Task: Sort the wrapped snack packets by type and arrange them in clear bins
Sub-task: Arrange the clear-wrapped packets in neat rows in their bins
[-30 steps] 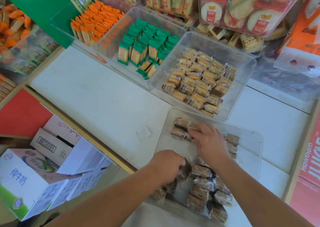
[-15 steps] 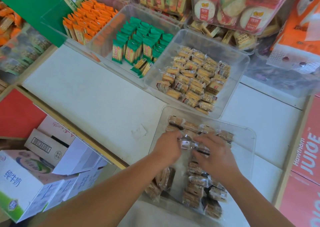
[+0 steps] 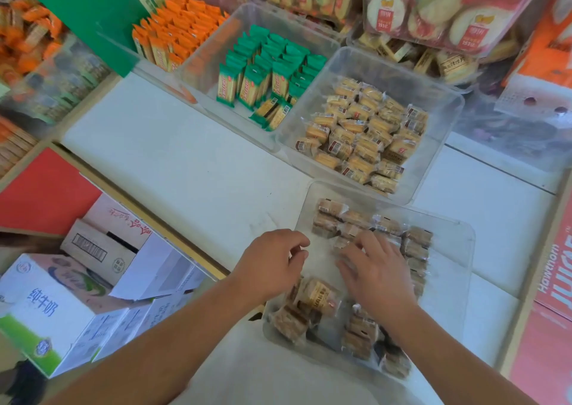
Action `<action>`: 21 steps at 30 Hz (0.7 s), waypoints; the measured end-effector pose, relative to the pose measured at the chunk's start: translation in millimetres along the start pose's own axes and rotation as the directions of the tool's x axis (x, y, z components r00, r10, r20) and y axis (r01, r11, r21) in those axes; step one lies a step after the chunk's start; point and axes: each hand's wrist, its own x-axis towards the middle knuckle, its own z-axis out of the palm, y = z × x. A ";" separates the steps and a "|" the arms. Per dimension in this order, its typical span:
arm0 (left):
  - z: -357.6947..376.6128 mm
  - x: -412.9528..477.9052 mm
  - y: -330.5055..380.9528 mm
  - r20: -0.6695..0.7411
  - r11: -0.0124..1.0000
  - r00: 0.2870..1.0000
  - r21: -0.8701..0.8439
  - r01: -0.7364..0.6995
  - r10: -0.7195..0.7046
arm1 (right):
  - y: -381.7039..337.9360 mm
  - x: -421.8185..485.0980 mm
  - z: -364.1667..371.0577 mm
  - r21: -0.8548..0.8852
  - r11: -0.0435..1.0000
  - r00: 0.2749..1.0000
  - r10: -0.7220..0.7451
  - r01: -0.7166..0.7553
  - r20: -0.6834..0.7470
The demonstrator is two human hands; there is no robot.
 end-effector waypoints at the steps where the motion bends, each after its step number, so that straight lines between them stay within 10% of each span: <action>1: 3.4 -5.6 -2.7 -0.004 1.000 1.000 -0.007 -0.010 0.010 | -7.8 -8.8 0.9 0.030 0.999 0.998 -0.024 0.022 0.063; 10: 12.0 -45.0 -24.0 -0.034 0.994 0.996 -0.065 -0.086 0.083 | -44.5 -3.8 23.4 -0.034 0.997 0.866 -0.042 0.068 0.498; 17: 18.0 -49.5 -33.4 0.053 0.973 0.974 0.062 -0.222 0.219 | -29.1 -9.0 5.6 -0.053 0.971 0.632 -0.108 0.231 0.767; 21: 18.2 -51.8 -37.8 0.198 0.926 0.939 0.200 -0.319 0.281 | -26.3 -6.9 6.7 -0.035 0.971 0.745 -0.159 0.237 0.648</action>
